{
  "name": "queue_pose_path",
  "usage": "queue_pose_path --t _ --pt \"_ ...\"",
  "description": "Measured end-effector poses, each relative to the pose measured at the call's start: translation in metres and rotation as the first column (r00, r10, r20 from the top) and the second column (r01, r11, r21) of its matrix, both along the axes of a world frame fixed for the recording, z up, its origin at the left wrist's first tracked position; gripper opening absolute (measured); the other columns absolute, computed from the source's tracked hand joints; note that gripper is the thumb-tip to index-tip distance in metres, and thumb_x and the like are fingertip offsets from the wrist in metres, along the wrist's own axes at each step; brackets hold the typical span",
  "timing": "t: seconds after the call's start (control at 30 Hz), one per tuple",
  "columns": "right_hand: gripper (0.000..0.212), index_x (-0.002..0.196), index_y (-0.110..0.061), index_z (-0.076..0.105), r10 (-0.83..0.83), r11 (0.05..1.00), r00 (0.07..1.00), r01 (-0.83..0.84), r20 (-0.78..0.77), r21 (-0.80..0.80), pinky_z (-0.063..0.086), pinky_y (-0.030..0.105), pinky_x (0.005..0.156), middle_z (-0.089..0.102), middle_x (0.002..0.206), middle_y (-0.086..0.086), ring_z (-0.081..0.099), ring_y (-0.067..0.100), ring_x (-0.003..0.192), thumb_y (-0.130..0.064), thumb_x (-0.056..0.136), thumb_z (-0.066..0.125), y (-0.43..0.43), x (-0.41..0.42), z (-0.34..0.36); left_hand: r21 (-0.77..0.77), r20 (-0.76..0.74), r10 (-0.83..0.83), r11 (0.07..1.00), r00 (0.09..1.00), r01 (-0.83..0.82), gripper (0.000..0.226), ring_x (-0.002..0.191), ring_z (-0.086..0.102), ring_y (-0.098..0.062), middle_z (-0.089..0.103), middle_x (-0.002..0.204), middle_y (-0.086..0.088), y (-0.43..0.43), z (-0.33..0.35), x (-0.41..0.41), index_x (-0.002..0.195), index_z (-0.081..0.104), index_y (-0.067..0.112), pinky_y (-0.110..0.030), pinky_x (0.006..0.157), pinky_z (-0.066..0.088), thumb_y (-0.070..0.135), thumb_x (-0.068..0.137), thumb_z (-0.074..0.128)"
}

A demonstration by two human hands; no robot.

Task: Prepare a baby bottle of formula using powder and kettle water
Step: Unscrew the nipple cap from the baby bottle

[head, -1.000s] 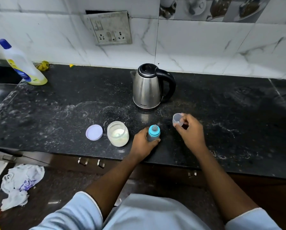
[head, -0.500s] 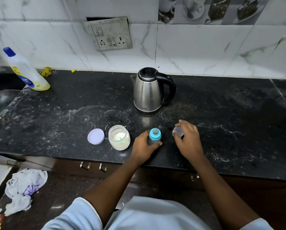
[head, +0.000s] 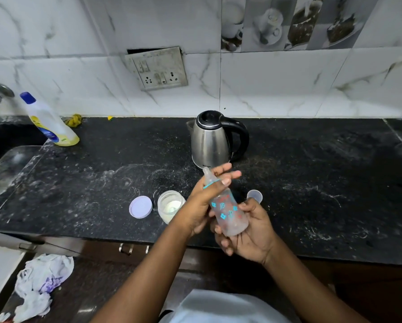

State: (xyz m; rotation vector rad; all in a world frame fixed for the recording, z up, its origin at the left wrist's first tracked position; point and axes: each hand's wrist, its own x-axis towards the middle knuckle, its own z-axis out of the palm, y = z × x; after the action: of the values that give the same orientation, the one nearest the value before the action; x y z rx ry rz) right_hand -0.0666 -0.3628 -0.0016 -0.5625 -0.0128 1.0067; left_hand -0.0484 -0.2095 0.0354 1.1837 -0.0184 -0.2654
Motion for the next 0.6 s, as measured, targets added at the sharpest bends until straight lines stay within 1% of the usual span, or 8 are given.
queue_pose_path --t 0.07,0.13,0.23,0.33,0.4,0.47,0.53,0.6 --pt "0.057 0.12 0.004 0.065 0.101 0.963 0.992 -0.08 -0.07 0.256 0.054 0.027 0.042 0.064 0.088 0.022 0.067 0.028 0.059 -0.041 0.087 0.05 0.003 0.002 -0.006 -0.145 0.064 -0.038 0.988 0.997 0.047 0.08 0.074 0.072 -0.016 0.073 0.12 -0.019 -0.001 0.008 0.001 0.157 0.038 0.022 -0.023 0.058 0.054 0.015 0.087 0.074" --pt "0.057 0.123 0.005 0.061 0.139 0.928 0.99 -0.116 -0.04 0.354 0.049 0.023 0.041 0.066 0.092 0.023 0.067 0.025 0.06 -0.039 0.087 0.061 0.004 0.005 -0.01 -0.202 0.106 -0.055 0.977 0.993 0.075 0.093 0.093 0.076 -0.029 0.069 0.093 -0.02 -0.001 0.013 0.003 0.162 0.031 0.027 -0.029 0.075 0.062 0.005 0.083 0.075" --pt "0.055 0.115 0.0 0.068 0.078 0.97 0.996 -0.084 0.035 0.23 0.043 0.018 0.04 0.066 0.085 0.015 0.061 0.016 0.054 -0.044 0.083 0.072 0.002 0.003 -0.011 -0.132 0.067 -0.025 0.991 0.997 0.033 0.088 0.073 0.07 -0.023 0.065 0.076 -0.011 -0.004 0.02 0.006 0.159 0.035 0.032 -0.02 0.044 0.051 0.006 0.085 0.074" --pt "0.051 0.105 -0.006 0.066 -0.091 0.979 0.971 0.128 0.219 -0.161 0.036 0.018 0.039 0.062 0.077 0.012 0.053 0.014 0.05 -0.043 0.074 0.08 -0.001 0.007 -0.006 -0.082 -0.03 0.138 0.987 0.99 -0.14 0.074 0.062 0.067 -0.018 0.068 0.075 -0.009 -0.013 0.017 0.009 0.15 0.047 0.029 -0.026 0.053 0.054 0.006 0.088 0.079" --pt "0.043 0.102 -0.012 0.062 -0.074 0.78 0.802 0.417 0.592 -0.467 0.042 0.025 0.046 0.067 0.078 0.005 0.058 0.013 0.056 -0.037 0.072 0.078 0.002 0.012 -0.008 0.016 -0.085 0.319 0.948 0.944 -0.319 0.057 0.066 0.068 -0.019 0.07 0.078 -0.008 -0.022 0.006 0.013 0.136 0.055 0.024 -0.036 0.07 0.06 0.007 0.089 0.082" --pt "0.04 0.104 -0.021 0.062 0.079 0.488 0.597 0.675 0.799 -0.553 0.055 0.037 0.062 0.073 0.085 -0.005 0.069 0.014 0.071 -0.037 0.07 0.076 0.009 0.011 -0.016 0.138 -0.098 0.47 0.879 0.877 -0.456 0.052 0.074 0.07 -0.019 0.071 0.087 -0.008 -0.028 -0.004 0.013 0.121 0.056 0.027 -0.046 0.083 0.061 0.026 0.082 0.09" --pt "0.038 0.106 -0.024 0.06 0.09 0.378 0.513 0.775 0.853 -0.506 0.058 0.044 0.073 0.073 0.093 -0.004 0.071 0.017 0.083 -0.034 0.072 0.074 0.011 0.004 -0.027 0.221 -0.046 0.467 0.867 0.883 -0.447 0.055 0.083 0.07 -0.015 0.07 0.095 -0.003 -0.033 -0.007 0.01 0.118 0.055 0.031 -0.04 0.088 0.062 0.038 0.078 0.092" --pt "0.035 0.107 -0.03 0.058 0.034 0.335 0.501 0.81 0.865 -0.482 0.058 0.045 0.074 0.072 0.096 -0.003 0.071 0.017 0.085 -0.028 0.077 0.076 0.009 0.0 -0.03 0.171 -0.032 0.323 0.934 0.946 -0.313 0.053 0.094 0.069 -0.009 0.07 0.108 0.001 -0.034 -0.005 0.005 0.126 0.056 0.029 -0.025 0.084 0.057 0.03 0.084 0.087"
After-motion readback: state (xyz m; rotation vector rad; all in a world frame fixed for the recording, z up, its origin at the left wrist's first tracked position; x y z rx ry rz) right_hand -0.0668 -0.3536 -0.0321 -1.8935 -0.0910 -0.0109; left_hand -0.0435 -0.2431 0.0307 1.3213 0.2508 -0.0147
